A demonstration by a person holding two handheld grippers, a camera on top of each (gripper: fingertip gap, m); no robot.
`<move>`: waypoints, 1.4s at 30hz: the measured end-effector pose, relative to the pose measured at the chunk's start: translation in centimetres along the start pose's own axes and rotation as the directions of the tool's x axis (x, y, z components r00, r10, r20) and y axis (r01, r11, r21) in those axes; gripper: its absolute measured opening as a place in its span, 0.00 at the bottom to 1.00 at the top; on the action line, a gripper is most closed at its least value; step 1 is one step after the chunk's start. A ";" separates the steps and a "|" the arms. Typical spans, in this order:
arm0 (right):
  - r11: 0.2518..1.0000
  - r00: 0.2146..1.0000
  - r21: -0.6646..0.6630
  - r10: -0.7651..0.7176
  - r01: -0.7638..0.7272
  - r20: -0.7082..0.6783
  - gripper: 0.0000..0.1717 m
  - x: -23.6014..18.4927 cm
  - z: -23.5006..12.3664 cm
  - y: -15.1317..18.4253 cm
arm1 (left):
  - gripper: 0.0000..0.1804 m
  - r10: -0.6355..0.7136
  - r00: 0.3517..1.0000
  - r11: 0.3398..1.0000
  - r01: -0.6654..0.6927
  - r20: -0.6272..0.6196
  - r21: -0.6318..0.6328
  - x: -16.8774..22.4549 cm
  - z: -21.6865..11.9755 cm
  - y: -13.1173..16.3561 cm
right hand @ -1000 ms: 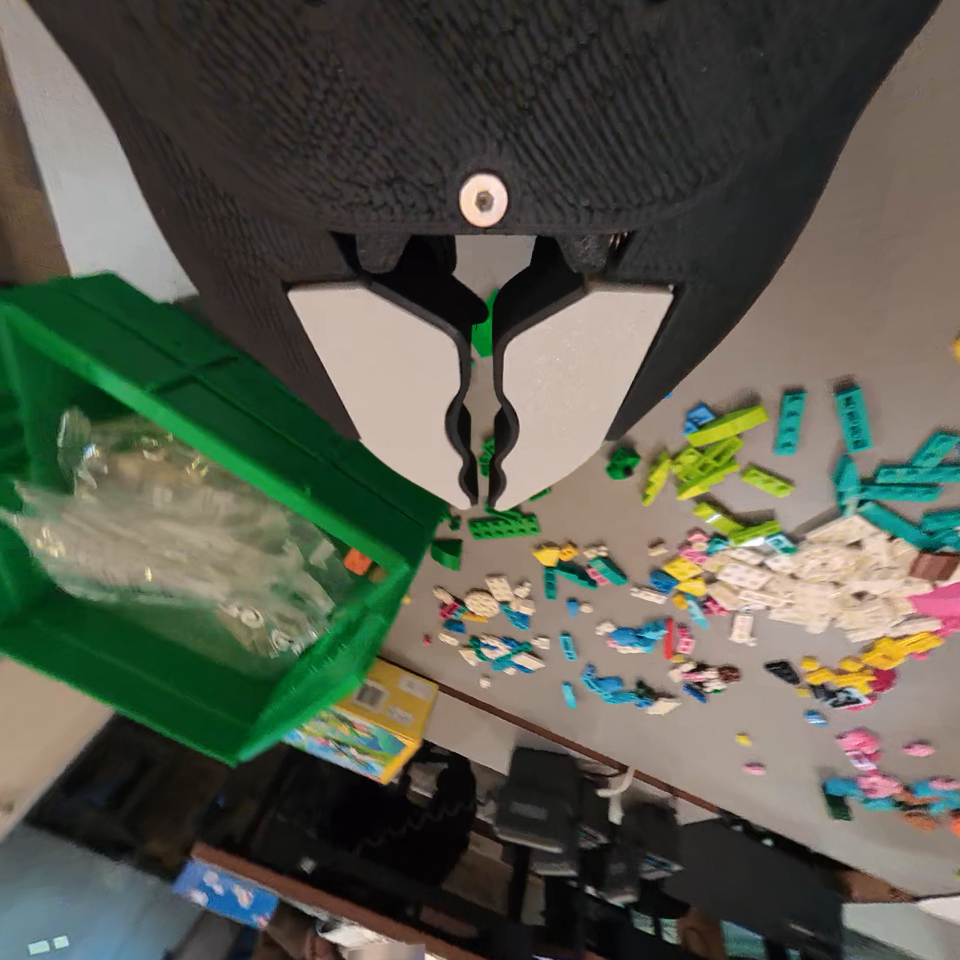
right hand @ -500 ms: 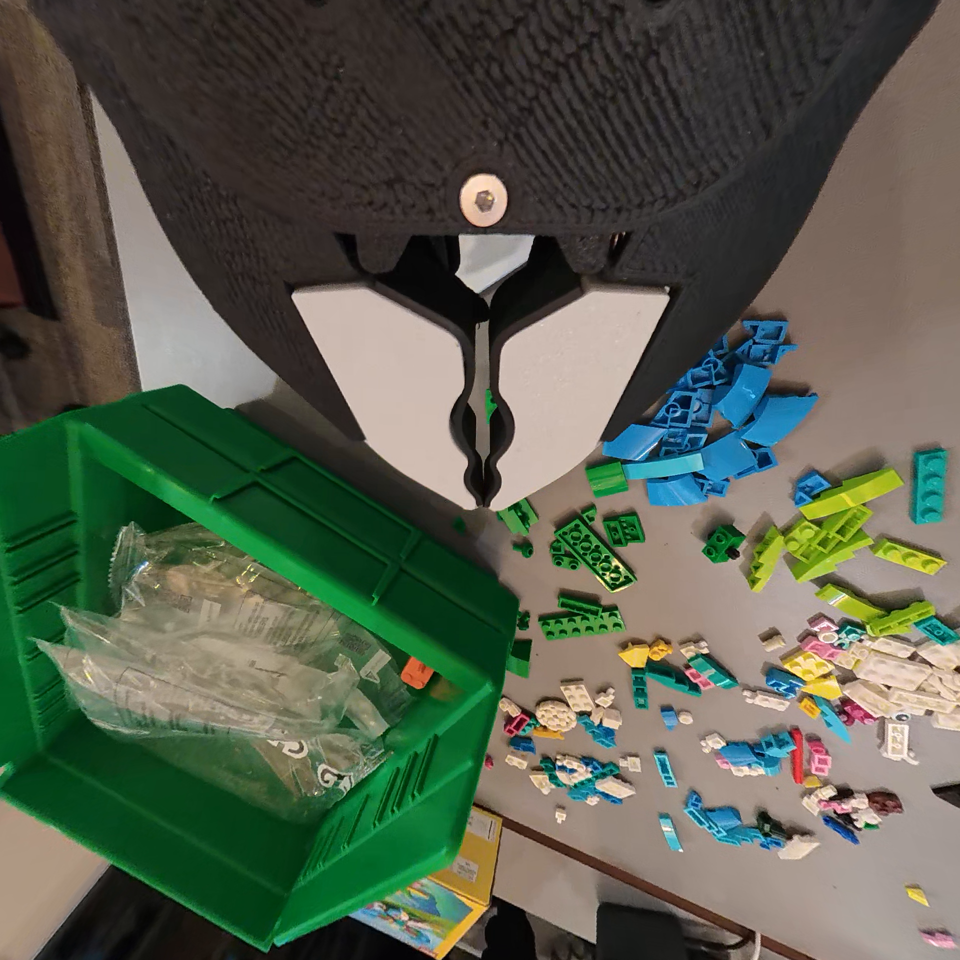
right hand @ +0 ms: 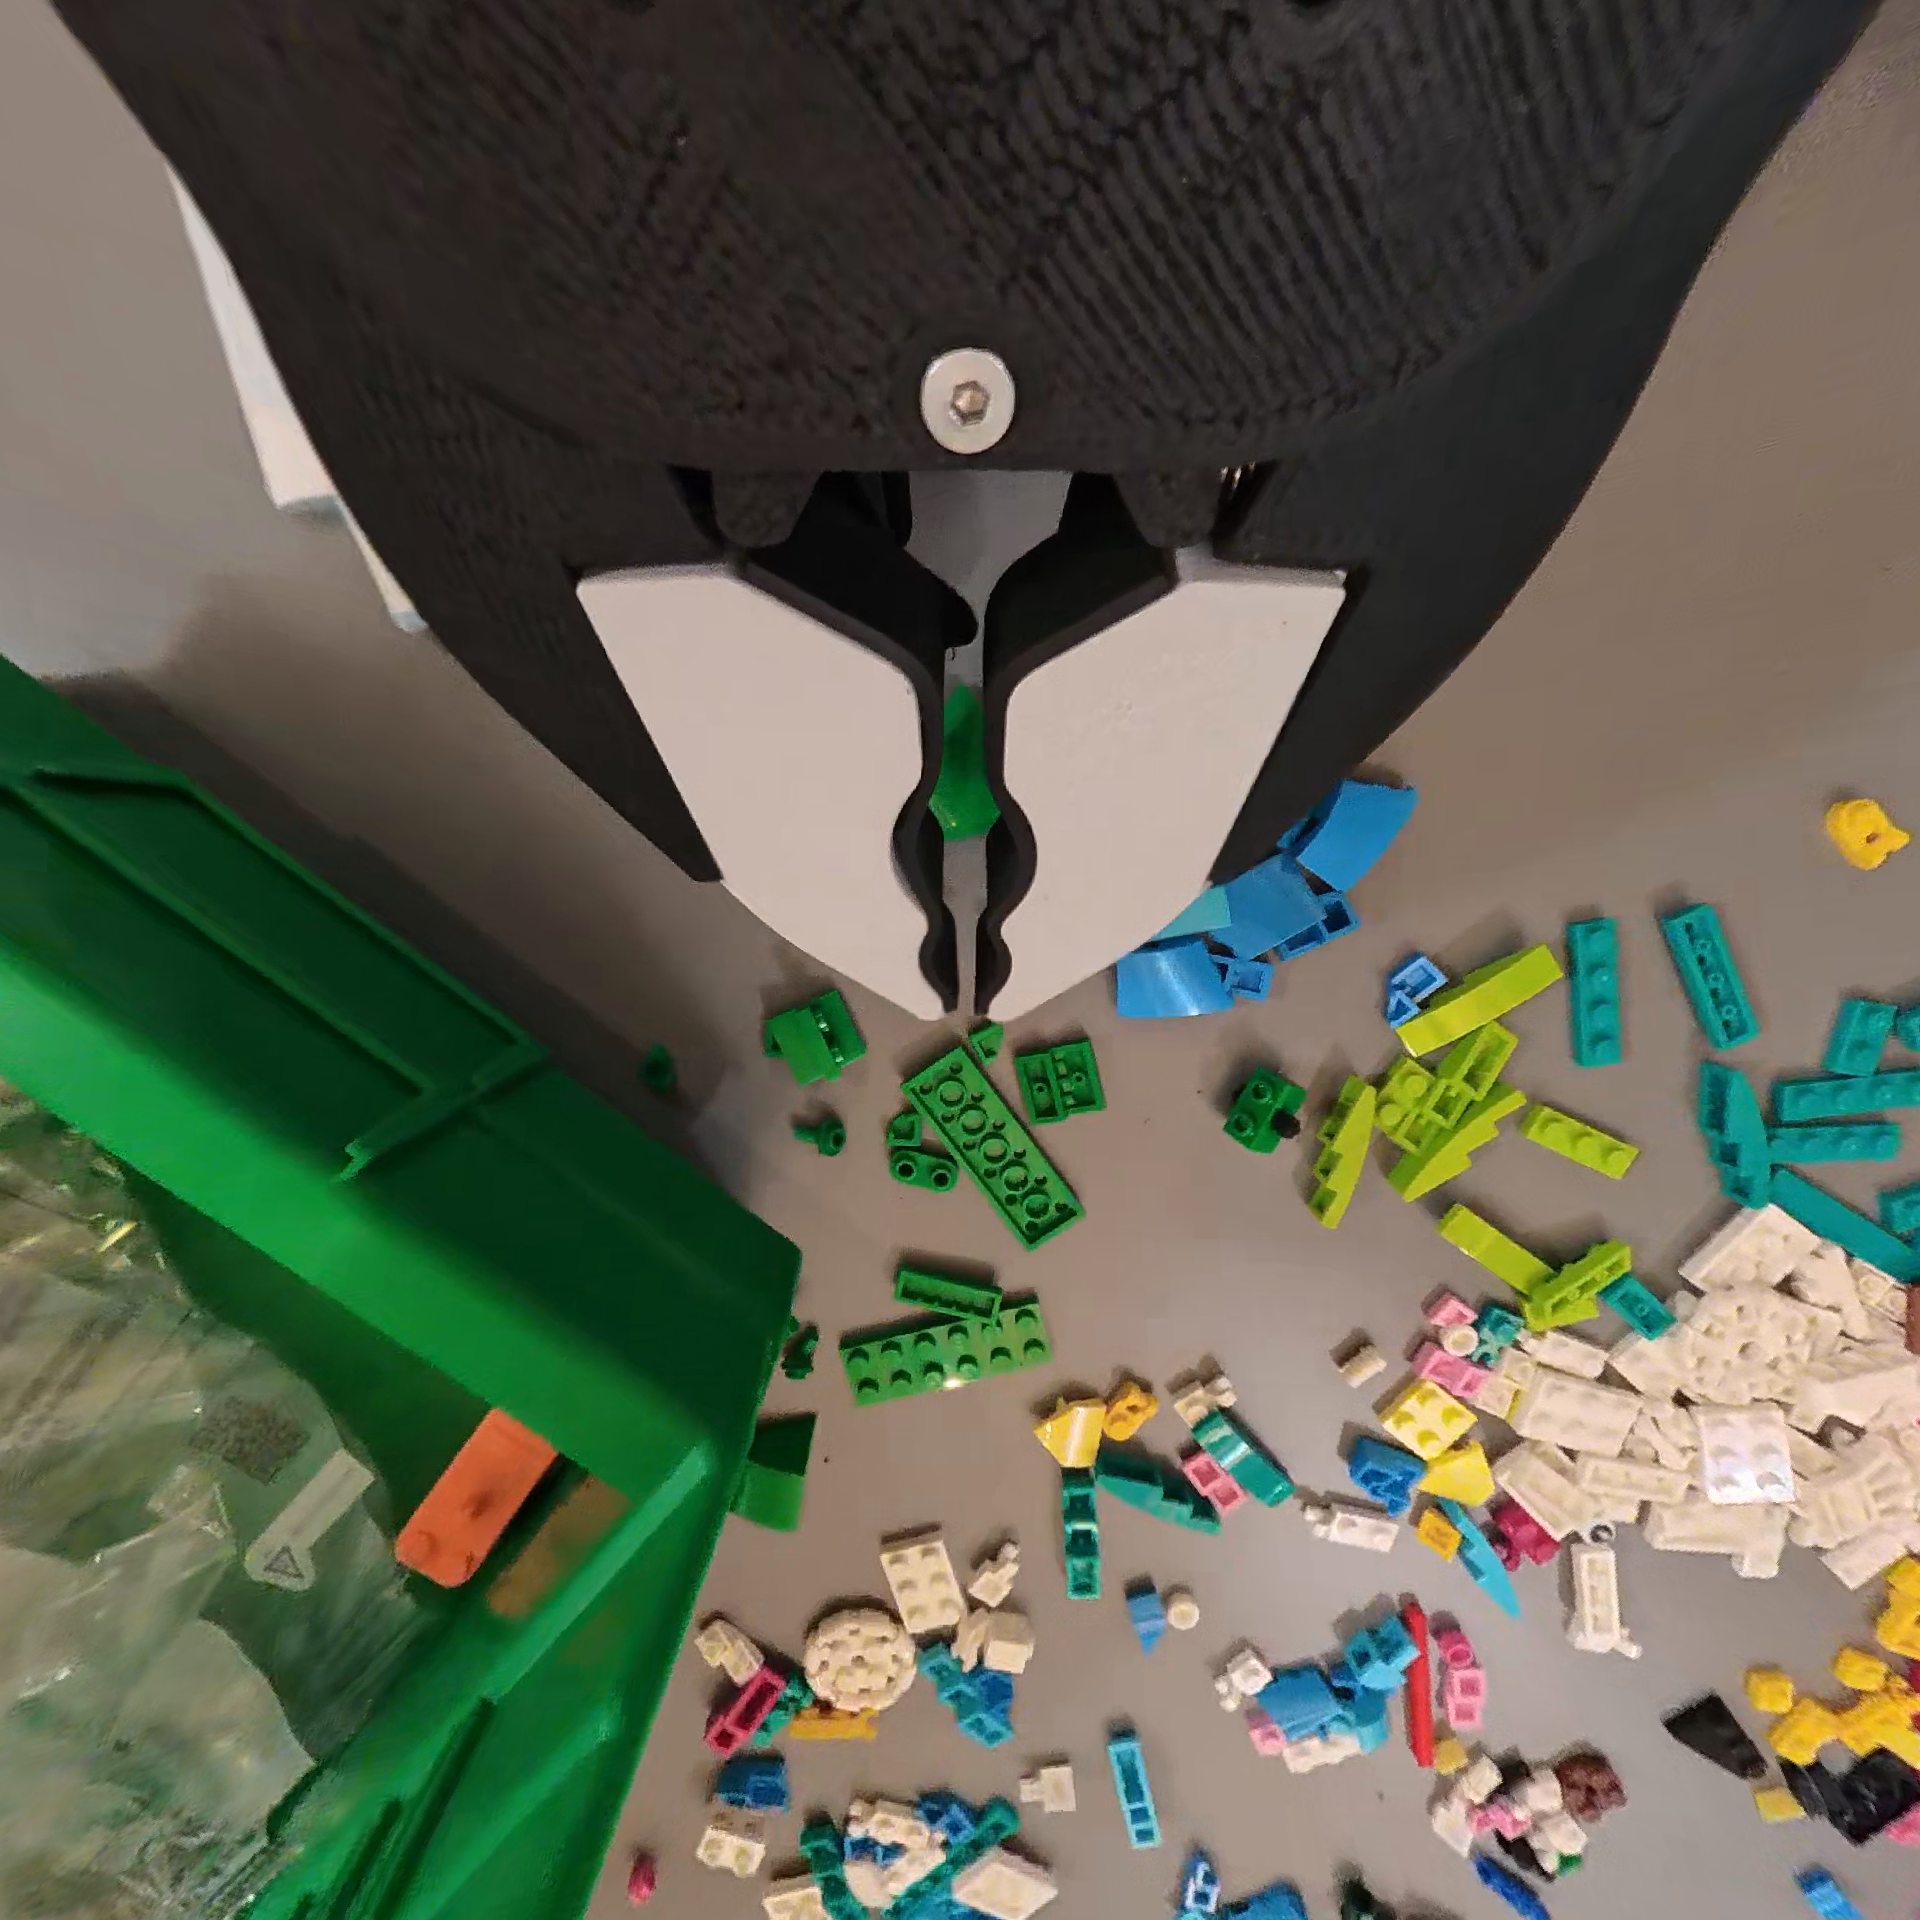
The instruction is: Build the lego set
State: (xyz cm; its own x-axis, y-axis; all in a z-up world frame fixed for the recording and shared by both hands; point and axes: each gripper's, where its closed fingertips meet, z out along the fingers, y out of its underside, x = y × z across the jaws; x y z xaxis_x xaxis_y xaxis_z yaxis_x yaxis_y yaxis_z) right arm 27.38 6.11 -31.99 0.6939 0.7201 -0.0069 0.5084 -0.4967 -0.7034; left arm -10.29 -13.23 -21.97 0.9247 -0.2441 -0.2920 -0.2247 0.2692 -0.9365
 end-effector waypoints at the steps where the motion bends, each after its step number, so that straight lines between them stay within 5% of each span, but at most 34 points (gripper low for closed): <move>1: 1.000 1.000 0.019 0.004 -0.005 0.014 0.01 -0.2 0.2 0.0 | 0.00 0.019 1.000 1.000 -0.019 -0.005 -0.005 0.2 0.1 0.1; 8: 0.996 0.997 -0.047 0.074 -0.073 0.031 0.06 -0.3 1.9 1.0 | 0.00 0.154 0.987 0.988 -0.155 -0.036 -0.027 1.7 0.3 0.2; 19: 0.991 0.997 -0.116 0.070 -0.071 -0.011 0.05 0.2 2.9 0.8 | 0.00 0.000 1.000 1.000 0.000 -0.006 0.002 0.2 0.0 -0.1; 31: 0.986 0.987 -0.067 -0.157 0.155 -0.022 0.00 0.0 1.7 0.3 | 0.00 0.036 0.998 0.999 -0.037 -0.048 -0.021 1.1 0.3 0.2; 38: 0.987 0.981 -0.017 -0.157 0.160 0.113 0.00 -2.2 1.6 -0.1 | 0.00 0.030 0.998 0.999 -0.031 -0.057 -0.020 1.2 0.3 0.2; 42: 0.970 0.920 0.140 -0.232 0.197 0.316 0.00 -7.3 -0.3 -2.8 | 0.00 0.041 0.997 0.999 -0.043 -0.070 -0.023 1.5 0.4 0.3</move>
State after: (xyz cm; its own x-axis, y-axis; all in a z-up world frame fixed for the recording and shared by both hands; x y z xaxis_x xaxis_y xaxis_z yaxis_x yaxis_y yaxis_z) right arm 21.07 2.10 -29.76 0.3593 0.9308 -0.0672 0.5589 -0.2723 -0.7833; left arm -8.84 -13.15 -22.61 0.8910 -0.2976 -0.3430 -0.2710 0.2574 -0.9275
